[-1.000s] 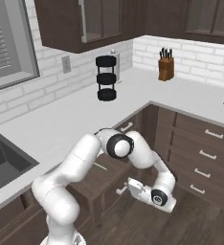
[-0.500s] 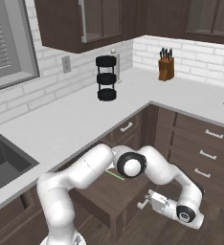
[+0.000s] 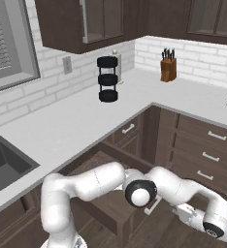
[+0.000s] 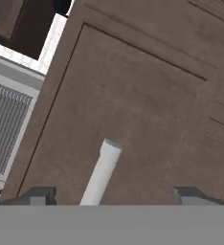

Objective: Take a straw from the drawer in front and place it inside the glass cup on the dining counter.

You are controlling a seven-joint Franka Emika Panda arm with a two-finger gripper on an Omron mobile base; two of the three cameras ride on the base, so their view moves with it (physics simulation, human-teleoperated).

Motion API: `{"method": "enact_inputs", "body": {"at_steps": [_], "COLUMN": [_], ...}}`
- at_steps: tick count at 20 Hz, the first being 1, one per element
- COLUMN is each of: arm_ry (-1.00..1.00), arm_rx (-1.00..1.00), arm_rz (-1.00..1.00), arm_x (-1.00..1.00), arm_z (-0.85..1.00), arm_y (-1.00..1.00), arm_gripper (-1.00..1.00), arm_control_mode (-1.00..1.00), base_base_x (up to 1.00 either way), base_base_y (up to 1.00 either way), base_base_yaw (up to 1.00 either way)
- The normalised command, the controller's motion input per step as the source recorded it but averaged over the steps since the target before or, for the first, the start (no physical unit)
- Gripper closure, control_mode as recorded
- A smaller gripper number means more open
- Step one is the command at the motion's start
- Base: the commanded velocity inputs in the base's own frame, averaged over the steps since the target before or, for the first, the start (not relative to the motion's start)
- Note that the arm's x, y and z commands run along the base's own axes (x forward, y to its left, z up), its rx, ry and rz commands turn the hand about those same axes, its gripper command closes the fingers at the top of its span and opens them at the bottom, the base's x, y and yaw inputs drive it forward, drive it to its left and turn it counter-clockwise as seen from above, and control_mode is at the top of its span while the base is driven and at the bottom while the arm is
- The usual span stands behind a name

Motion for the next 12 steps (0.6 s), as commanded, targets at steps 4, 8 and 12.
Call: {"method": "enact_inputs", "body": {"at_steps": [4,8,12], "arm_ry": [-0.16,-0.37,-0.32], "arm_rx": [-0.43,-0.51,-0.57], "arm_rz": [-0.11,-0.05,-0.04], "arm_x": [-0.1,-0.17,-0.02], "arm_z": [0.18,0.94,1.0], "arm_y": [-0.31,0.11,0.48], "arm_gripper": [-1.0,-1.0,-1.0], "arm_control_mode": [-1.0,-1.0,-1.0], "base_base_x": [0.0,0.0,0.0], "base_base_y": [0.0,0.0,0.0], "base_base_yaw": [0.0,0.0,0.0]}}
